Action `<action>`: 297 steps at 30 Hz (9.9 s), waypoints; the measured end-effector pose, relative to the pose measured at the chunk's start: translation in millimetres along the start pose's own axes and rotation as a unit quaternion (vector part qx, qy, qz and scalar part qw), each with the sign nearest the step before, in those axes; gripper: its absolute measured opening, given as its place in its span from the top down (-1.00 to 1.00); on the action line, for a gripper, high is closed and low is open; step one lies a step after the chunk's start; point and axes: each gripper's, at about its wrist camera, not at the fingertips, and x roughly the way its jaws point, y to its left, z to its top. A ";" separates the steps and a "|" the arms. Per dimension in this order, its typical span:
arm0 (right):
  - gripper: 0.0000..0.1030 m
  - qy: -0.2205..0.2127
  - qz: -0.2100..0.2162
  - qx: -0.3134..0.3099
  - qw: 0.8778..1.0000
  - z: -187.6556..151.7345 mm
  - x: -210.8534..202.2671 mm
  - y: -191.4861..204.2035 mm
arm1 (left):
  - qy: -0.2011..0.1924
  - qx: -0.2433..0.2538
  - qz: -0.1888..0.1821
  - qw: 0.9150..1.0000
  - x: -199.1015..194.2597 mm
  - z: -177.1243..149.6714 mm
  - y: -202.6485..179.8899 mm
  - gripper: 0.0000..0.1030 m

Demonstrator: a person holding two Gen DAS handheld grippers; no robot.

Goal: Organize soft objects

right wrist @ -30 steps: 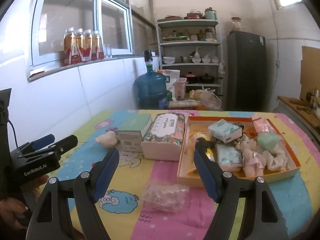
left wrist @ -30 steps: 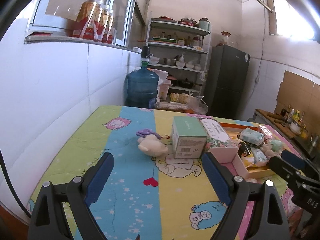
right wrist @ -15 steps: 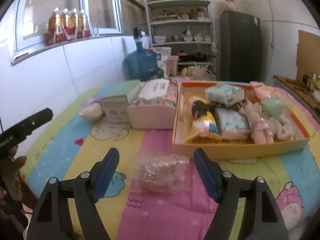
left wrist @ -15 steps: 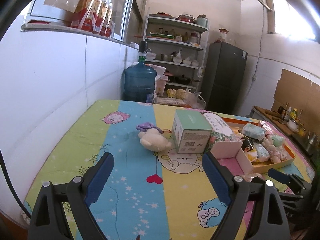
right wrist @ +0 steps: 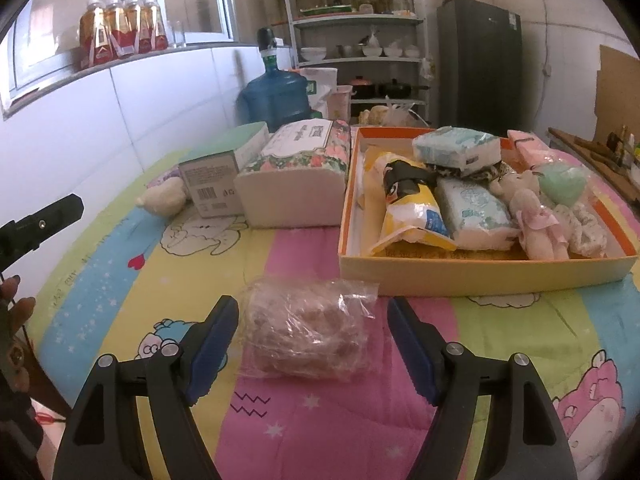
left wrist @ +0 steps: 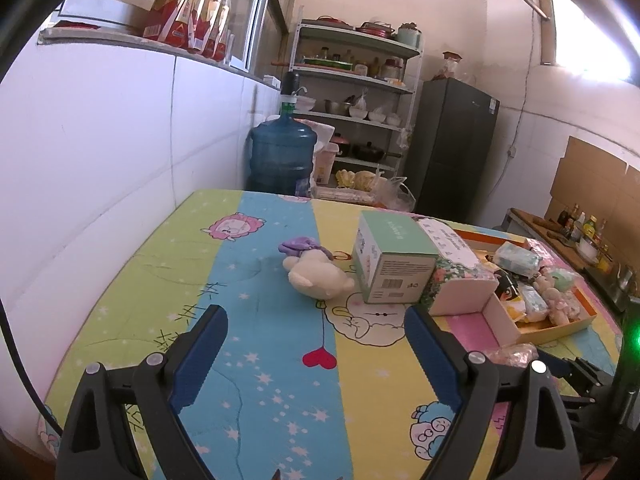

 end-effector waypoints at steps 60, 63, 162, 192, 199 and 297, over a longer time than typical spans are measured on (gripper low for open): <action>-0.17 -0.073 0.080 -0.035 0.993 47.5 -12.5 25.6 | 0.045 -0.049 -0.032 0.997 97.7 48.0 23.0 0.20; -0.17 -0.091 0.083 -0.044 0.991 57.8 -18.5 29.4 | 0.027 -0.042 -0.033 0.998 77.8 53.7 16.0 0.20; -0.45 -0.090 -0.023 0.062 0.994 113.3 11.4 -238.7 | 0.075 0.092 -0.162 0.980 142.0 18.4 -296.2 -0.61; -0.45 -0.145 -0.068 0.052 0.986 100.2 -57.6 -201.6 | 0.009 0.078 -0.131 0.988 76.8 31.3 -266.8 -0.61; -0.45 -0.150 -0.083 0.045 0.984 94.2 -70.2 -189.2 | -0.004 0.082 -0.127 0.988 60.4 30.8 -263.2 -0.61; -0.46 -0.235 -0.076 -0.037 0.968 -35.5 -218.5 12.3 | -0.116 0.054 0.061 0.990 -164.7 -49.1 -141.2 -0.58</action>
